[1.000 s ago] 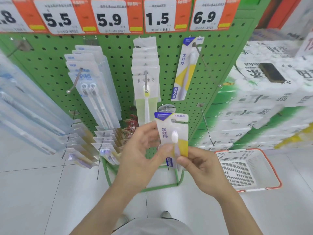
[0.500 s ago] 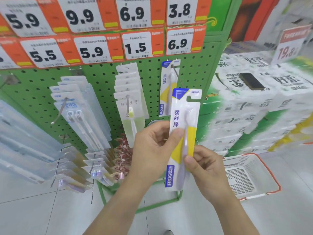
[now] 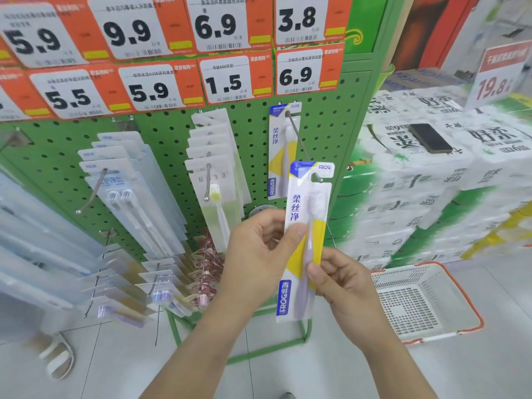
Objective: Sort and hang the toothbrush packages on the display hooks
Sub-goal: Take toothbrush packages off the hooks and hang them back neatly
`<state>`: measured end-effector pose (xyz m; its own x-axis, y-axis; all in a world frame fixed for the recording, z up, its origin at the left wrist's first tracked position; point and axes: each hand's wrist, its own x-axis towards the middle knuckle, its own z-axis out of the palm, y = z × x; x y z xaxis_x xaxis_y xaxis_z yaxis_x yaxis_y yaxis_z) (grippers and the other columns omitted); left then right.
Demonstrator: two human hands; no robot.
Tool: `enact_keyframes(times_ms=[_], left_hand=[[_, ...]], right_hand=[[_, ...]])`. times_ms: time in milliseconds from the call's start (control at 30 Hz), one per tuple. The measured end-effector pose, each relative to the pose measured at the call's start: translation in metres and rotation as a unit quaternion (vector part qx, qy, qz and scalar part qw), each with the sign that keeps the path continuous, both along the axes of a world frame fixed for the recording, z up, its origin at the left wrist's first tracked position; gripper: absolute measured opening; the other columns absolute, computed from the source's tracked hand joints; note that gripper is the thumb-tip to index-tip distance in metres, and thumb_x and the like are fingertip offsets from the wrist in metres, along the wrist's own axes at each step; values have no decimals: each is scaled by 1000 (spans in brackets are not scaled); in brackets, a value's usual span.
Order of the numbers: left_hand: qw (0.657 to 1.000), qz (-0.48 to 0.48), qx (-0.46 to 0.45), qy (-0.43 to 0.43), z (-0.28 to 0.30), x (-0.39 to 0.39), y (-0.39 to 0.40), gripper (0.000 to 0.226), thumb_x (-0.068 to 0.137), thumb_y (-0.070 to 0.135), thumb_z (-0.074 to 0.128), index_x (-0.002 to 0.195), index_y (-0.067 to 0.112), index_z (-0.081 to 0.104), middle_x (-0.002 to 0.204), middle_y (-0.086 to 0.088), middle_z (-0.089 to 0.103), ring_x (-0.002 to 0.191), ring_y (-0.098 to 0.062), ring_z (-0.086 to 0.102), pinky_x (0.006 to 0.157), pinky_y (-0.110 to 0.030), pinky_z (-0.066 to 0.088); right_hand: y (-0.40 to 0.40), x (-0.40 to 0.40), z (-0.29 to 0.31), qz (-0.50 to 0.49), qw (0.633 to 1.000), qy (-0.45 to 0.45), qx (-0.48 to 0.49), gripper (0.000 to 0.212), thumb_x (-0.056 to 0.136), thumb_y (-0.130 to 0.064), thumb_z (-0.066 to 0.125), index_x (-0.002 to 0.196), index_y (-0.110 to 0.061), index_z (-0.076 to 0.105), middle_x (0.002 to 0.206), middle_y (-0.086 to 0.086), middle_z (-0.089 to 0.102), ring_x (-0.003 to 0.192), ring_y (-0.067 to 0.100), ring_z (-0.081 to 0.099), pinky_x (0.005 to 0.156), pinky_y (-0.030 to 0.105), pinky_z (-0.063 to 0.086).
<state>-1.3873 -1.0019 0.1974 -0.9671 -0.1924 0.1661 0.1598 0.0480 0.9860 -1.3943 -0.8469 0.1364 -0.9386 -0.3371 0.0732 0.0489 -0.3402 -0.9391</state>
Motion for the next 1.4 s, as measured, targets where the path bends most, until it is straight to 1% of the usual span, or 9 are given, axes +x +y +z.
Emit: enact_keyframes(times_ms=[133, 300, 567, 700, 767, 933, 1033, 1300, 1400], left_hand=[[999, 16, -26, -8, -4, -9, 2, 7, 93, 11, 71, 95, 17, 73, 91, 3, 79, 83, -19, 74, 77, -34, 59], [997, 37, -61, -6, -5, -21, 6, 8, 95, 15, 69, 95, 23, 71, 89, 7, 77, 80, -18, 72, 74, -27, 58], [991, 69, -113, -30, -4, -38, 8, 8, 99, 17, 62, 100, 23, 67, 92, 11, 75, 85, -6, 69, 79, -26, 55], [987, 90, -127, -27, -2, -44, 9, 5, 99, 17, 62, 99, 19, 67, 92, 9, 75, 83, -8, 69, 76, -28, 55], [985, 97, -138, -26, 0, -46, 9, 6, 99, 17, 62, 97, 21, 67, 91, 8, 74, 81, -8, 68, 73, -26, 54], [985, 97, -142, -21, 6, -49, 9, 14, 100, 13, 61, 102, 27, 63, 92, 14, 72, 82, 1, 66, 71, -13, 51], [985, 91, -149, -16, 9, -48, 9, 13, 99, 11, 61, 104, 23, 64, 90, 18, 69, 78, 11, 62, 68, -5, 46], [985, 87, -145, -24, 10, -50, 7, 12, 99, 13, 62, 105, 22, 66, 92, 15, 70, 77, 10, 61, 69, -6, 47], [986, 87, -142, -29, 10, -51, 6, 10, 99, 15, 62, 101, 25, 65, 91, 15, 71, 76, 10, 62, 68, -6, 47]], right_hand=[[-1, -10, 2, -15, 997, 31, 74, 22, 95, -17, 65, 110, -1, 68, 105, 9, 77, 99, 17, 71, 89, 27, 54], [-2, -28, 7, -40, 985, 62, 153, 21, 94, -25, 62, 106, -11, 72, 101, 1, 78, 95, 12, 70, 89, 29, 54], [12, -92, 34, -138, 957, 122, 224, 16, 101, -7, 58, 107, -14, 71, 99, 2, 78, 96, 19, 73, 92, 42, 58], [3, -136, 81, -215, 908, 224, 283, 13, 97, -14, 64, 102, -24, 70, 95, -13, 73, 83, -8, 65, 78, 14, 52], [-5, -155, 105, -229, 879, 285, 306, 14, 96, -15, 65, 105, -24, 71, 93, -22, 69, 83, -10, 63, 73, 8, 49], [-28, -192, 134, -179, 819, 412, 358, 21, 92, -9, 68, 112, -12, 73, 97, -2, 72, 85, 10, 67, 84, 34, 58], [-40, -203, 138, -171, 775, 454, 405, 15, 90, -10, 72, 104, -11, 74, 94, -2, 63, 76, 13, 62, 80, 40, 56], [-42, -200, 140, -155, 777, 442, 421, 9, 90, -8, 71, 97, -9, 76, 95, 5, 63, 70, 5, 54, 74, 10, 41], [-41, -200, 149, -129, 778, 449, 419, 12, 91, -5, 67, 97, -9, 77, 95, 7, 62, 72, 10, 56, 76, 18, 45]])
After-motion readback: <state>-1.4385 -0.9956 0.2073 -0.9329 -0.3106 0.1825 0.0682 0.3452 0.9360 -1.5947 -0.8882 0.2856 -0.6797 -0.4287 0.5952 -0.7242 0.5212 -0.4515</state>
